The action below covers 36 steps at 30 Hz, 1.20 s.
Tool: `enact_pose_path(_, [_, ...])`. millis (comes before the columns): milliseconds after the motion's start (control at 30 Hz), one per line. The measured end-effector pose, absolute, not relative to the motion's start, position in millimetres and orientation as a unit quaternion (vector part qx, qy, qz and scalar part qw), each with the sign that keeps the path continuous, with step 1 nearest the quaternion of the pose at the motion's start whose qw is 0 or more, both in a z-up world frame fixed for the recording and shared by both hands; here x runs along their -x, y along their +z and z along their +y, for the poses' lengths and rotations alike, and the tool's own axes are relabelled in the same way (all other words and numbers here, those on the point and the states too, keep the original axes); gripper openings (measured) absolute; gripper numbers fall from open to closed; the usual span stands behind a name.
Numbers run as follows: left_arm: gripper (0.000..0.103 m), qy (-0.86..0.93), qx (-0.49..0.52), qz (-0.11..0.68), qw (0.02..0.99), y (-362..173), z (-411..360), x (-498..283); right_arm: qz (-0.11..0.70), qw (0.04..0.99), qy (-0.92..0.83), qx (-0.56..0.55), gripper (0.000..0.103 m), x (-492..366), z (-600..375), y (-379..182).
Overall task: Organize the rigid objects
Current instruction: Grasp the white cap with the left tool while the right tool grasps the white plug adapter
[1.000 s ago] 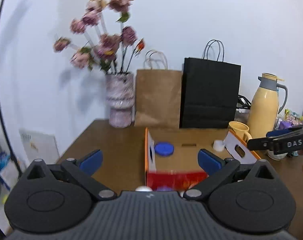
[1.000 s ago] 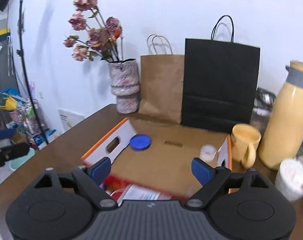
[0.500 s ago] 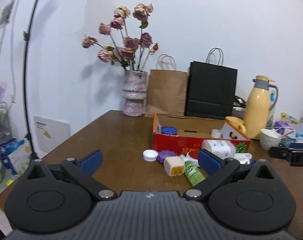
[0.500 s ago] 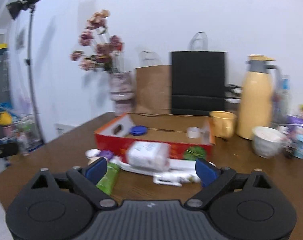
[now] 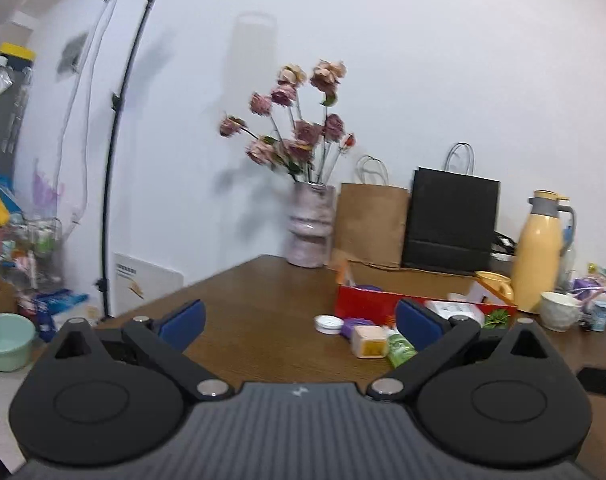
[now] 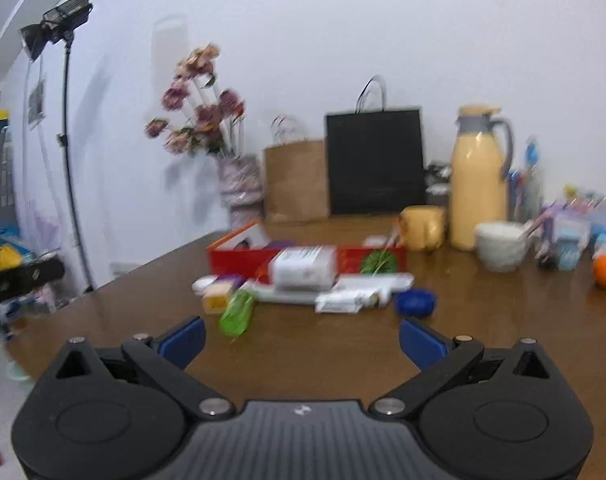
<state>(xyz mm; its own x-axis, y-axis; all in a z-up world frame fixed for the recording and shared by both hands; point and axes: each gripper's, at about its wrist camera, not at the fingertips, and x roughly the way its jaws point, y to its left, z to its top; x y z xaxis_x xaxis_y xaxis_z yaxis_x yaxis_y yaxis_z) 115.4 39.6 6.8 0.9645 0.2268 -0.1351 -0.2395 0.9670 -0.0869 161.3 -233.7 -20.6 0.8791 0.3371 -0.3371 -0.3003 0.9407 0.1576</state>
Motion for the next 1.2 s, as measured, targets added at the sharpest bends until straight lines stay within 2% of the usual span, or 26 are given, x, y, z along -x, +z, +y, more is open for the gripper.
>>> enact_pose_path(133, [0.103, 0.072, 0.009, 0.087, 0.994, 6.2, 35.2, -116.8, 0.215, 0.958, 0.167, -0.092, 0.103, -163.8, -239.6, -26.1])
enact_pose_path(300, [0.103, 0.061, 0.01, 0.105, 0.993, 0.0, 33.4, -125.5, 0.231, 0.956, 0.18, -0.02, 0.103, -163.0, -218.3, -28.2])
enact_pose_path(400, [0.103, 0.061, 0.014, 0.11, 0.992, -3.6, 37.1, -137.4, 0.236, 0.951, 0.197, -0.041, 0.103, -177.2, -217.6, -32.4])
enact_pose_path(467, [0.103, 0.065, 0.01, 0.115, 0.991, -5.4, 38.2, -151.6, 0.218, 0.949, 0.222, -0.053, 0.103, -186.7, -219.0, -36.8])
enact_pose_path(567, [0.103, 0.055, -0.01, 0.125, 0.991, -4.7, 35.8, -181.1, 0.243, 0.937, 0.25, -0.013, 0.103, -208.5, -211.1, -38.5])
enact_pose_path(733, [0.103, 0.008, -0.016, 0.143, 0.99, 0.9, 45.6, -242.2, 0.22, 0.957, 0.182, 0.045, 0.102, -245.2, -190.2, -23.6])
enact_pose_path(767, [0.103, 0.004, -0.017, 0.141, 0.99, 1.7, 52.6, -253.2, 0.217, 0.957, 0.186, 0.053, 0.096, -253.9, -184.0, -20.8])
enact_pose_path(800, [0.103, 0.005, -0.019, 0.142, 0.99, 1.1, 60.5, -264.7, 0.215, 0.954, 0.202, 0.05, 0.086, -263.3, -178.6, -18.7])
enact_pose_path(900, [0.103, -0.007, -0.025, 0.179, 0.984, -3.2, 87.3, -302.1, 0.227, 0.939, 0.257, 0.017, 0.073, -296.5, -159.0, -18.4])
enact_pose_path(1200, [0.102, -0.119, -0.022, 0.253, 0.96, -26.5, 142.1, -386.1, 0.247, 0.923, 0.288, 0.06, 0.066, -374.3, -70.8, -31.6])
